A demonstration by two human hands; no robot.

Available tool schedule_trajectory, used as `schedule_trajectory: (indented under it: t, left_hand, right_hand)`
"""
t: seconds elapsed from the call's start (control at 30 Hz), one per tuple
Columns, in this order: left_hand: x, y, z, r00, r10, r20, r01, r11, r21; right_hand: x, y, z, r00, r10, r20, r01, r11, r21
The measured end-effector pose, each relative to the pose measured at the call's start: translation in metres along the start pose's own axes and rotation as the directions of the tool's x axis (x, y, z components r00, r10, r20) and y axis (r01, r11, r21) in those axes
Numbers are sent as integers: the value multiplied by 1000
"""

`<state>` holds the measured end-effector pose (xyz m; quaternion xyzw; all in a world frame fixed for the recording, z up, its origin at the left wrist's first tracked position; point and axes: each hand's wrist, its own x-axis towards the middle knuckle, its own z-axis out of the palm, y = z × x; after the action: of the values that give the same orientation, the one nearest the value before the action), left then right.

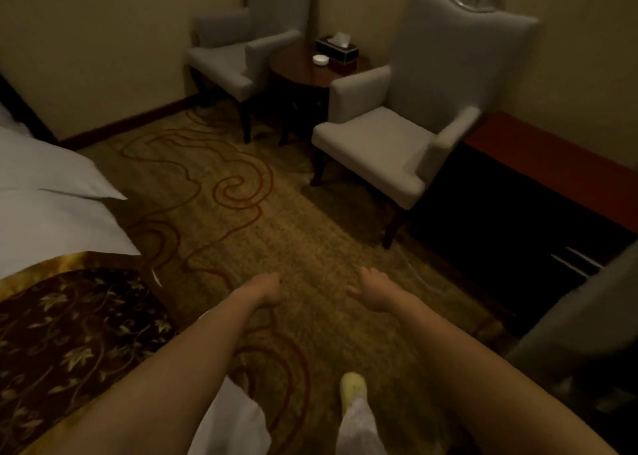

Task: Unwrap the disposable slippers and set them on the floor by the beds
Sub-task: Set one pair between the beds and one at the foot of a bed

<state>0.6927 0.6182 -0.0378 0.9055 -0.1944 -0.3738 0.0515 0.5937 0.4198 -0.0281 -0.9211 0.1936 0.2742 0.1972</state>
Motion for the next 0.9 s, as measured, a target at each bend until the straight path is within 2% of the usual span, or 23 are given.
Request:
schedule_trajectory:
  t: [0.23, 0.47, 0.77, 0.9]
  left_hand:
    - [71, 10, -58, 984, -174, -33, 164, 966, -200]
    - [119, -43, -100, 922, -388, -17, 343, 833, -433]
    - [189, -108, -149, 816, -570, 98, 482, 577, -659]
    - [194, -126, -159, 728, -661, 180, 521, 363, -772]
  right_hand:
    - [136, -11, -103, 978, -187, 94, 202, 962, -181]
    - [253, -102, -138, 901, -354, 251, 420, 858, -296]
    - [389, -224, -150, 755, -501, 423, 654, 614, -441]
    - [427, -262, -151, 686, -501, 528, 728, 490, -480]
